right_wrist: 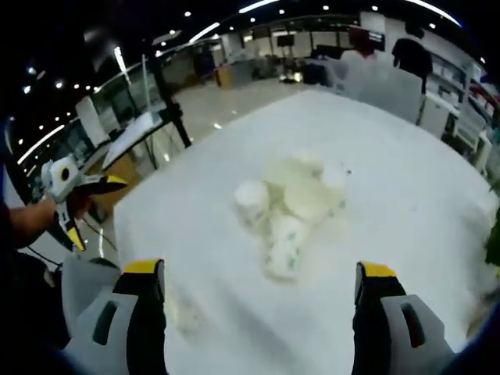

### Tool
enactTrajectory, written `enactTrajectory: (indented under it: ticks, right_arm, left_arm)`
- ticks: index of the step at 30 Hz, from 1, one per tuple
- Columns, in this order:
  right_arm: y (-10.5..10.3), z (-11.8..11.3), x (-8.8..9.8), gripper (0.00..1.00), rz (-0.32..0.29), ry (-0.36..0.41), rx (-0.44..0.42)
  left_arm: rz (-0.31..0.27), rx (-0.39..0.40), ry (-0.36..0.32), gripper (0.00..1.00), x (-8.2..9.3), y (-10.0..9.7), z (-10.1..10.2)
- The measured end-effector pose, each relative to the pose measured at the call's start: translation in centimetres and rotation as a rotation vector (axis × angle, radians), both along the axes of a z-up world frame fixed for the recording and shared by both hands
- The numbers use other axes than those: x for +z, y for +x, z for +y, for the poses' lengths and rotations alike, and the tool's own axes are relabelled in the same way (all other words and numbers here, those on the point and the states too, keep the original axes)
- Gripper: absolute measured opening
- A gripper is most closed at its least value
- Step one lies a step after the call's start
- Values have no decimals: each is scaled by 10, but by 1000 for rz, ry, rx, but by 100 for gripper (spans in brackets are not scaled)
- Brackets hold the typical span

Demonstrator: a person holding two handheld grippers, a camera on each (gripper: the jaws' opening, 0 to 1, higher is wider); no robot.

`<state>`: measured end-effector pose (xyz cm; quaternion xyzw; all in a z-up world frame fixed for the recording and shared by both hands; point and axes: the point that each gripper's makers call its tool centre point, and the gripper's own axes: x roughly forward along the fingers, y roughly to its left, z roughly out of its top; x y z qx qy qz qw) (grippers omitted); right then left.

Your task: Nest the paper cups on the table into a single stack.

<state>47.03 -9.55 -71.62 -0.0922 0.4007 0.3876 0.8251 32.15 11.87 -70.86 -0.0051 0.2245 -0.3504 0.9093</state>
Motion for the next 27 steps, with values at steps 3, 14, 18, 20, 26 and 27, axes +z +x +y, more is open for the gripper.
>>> enactTrajectory:
  ticks: [3,14,18,20,26,27]
  right_arm:
    - [7,3,-4,100,32,-6,-7]
    - [23,20,-17,97,97,-46,2]
    - [28,21,-24,96,117,-79,3]
    - [32,21,-26,95,126,-87,2]
    - [42,25,-39,91,155,-112,-8]
    - [42,24,-42,90,160,-122,-10]
  left_arm:
    - [2,7,-3,99,-2,0,2]
    - [8,19,-12,99,-4,2,8]
    - [2,27,-19,99,-3,3,11]
    - [-32,18,-18,99,0,2,11]
    - [-34,-16,23,99,-4,-2,9]
    - [-28,-19,28,99,-6,-3,9]
